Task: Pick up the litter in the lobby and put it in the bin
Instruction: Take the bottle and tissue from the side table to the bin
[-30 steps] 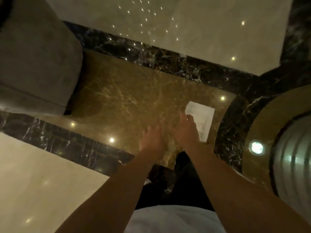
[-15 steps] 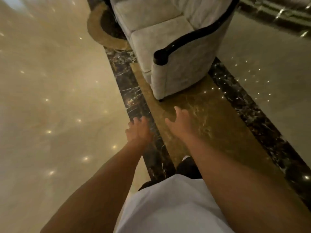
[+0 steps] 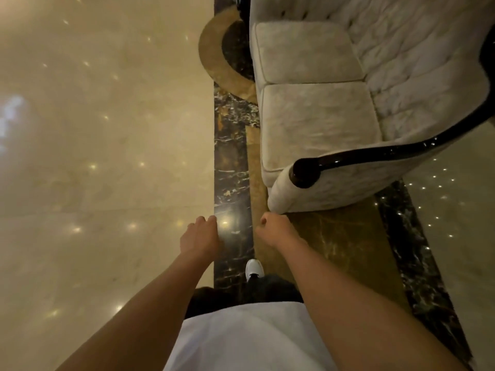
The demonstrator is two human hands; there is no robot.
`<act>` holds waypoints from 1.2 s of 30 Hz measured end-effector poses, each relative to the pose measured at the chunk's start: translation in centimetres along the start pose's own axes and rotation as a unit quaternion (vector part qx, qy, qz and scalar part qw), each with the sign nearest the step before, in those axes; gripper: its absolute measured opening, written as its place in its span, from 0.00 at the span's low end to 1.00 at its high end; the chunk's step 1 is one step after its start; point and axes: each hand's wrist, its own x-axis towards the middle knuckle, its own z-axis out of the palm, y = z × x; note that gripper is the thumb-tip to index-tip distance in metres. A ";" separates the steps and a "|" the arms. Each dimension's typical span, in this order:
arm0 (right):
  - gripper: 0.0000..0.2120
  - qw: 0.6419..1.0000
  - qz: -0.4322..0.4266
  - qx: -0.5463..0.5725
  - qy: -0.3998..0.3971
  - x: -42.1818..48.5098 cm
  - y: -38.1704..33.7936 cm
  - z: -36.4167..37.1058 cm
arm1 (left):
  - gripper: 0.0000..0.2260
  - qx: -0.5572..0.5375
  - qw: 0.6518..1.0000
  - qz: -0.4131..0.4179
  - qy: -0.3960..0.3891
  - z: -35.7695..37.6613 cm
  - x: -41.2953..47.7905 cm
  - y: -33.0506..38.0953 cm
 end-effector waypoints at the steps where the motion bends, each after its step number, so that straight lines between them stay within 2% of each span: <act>1: 0.04 1.000 -0.013 -0.013 -0.006 1.5 -1.2 -1.2 | 0.16 -0.010 1.000 -0.005 0.006 -1.2 1.6 0.4; 8: 0.06 0.998 -0.015 -0.053 -0.008 13.5 -7.9 -7.8 | 0.15 -0.039 0.999 -0.016 -0.009 -7.5 14.4 1.7; 13: 0.11 0.996 0.015 -0.079 0.040 24.9 -12.9 -13.9 | 0.14 -0.053 0.999 0.007 -0.008 -12.3 27.8 2.2; 20: 0.10 0.994 0.029 -0.078 0.071 40.3 -25.1 -23.3 | 0.15 -0.030 0.999 0.043 -0.012 -24.2 47.6 1.8; 24: 0.07 0.996 0.037 -0.039 0.076 47.5 -30.8 -27.3 | 0.15 -0.024 0.998 0.047 -0.024 -30.8 57.5 1.9; 30: 0.05 0.995 0.092 -0.027 0.042 58.9 -34.0 -31.0 | 0.19 -0.005 0.995 0.055 -0.082 -34.0 70.1 3.0; 36: 0.04 0.991 0.133 -0.001 0.010 72.0 -37.0 -37.6 | 0.17 0.047 0.989 0.059 -0.128 -38.4 83.8 5.2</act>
